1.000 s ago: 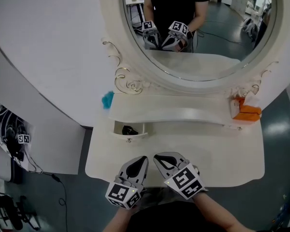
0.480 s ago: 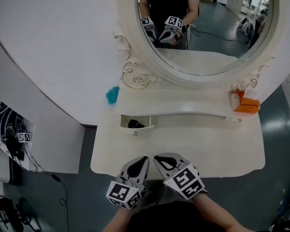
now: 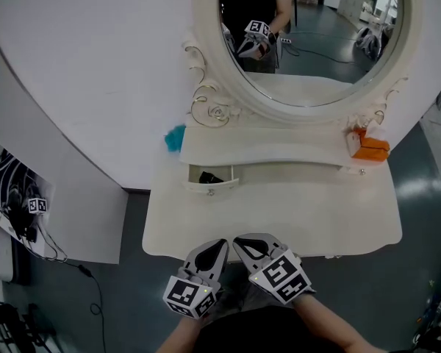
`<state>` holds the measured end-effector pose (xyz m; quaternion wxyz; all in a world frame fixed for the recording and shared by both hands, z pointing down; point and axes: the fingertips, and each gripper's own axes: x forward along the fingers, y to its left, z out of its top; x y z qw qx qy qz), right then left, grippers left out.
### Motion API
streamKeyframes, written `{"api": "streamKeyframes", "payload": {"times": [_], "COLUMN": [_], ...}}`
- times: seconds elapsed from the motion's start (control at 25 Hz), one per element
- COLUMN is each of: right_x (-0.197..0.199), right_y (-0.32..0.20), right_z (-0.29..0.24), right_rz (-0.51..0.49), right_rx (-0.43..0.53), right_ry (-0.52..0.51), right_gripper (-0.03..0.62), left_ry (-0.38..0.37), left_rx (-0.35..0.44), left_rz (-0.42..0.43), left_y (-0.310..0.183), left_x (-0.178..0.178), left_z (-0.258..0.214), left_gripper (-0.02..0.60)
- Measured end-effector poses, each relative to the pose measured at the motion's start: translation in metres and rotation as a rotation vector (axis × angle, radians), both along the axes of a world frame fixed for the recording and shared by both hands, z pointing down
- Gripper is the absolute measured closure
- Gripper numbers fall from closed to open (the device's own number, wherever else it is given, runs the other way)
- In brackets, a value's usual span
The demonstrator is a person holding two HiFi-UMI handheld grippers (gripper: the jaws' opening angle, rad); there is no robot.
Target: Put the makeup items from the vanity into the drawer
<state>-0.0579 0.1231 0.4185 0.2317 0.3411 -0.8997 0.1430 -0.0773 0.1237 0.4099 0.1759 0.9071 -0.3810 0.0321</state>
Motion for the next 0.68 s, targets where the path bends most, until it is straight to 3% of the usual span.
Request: {"api": "streamKeyframes", "payload": {"times": [0.68], "right_x": [-0.042], "right_y": [0.059], "right_z": [-0.003], "right_rz": [0.047], "right_rx": [-0.004], "right_ry": [-0.004], "right_gripper": [0.572], "left_ry": [0.042], "left_rx": [-0.009], "left_rz": [0.012], "left_y": [0.057], "left_x": [-0.043], "left_z": [0.001], "left_gripper": [0.566]}}
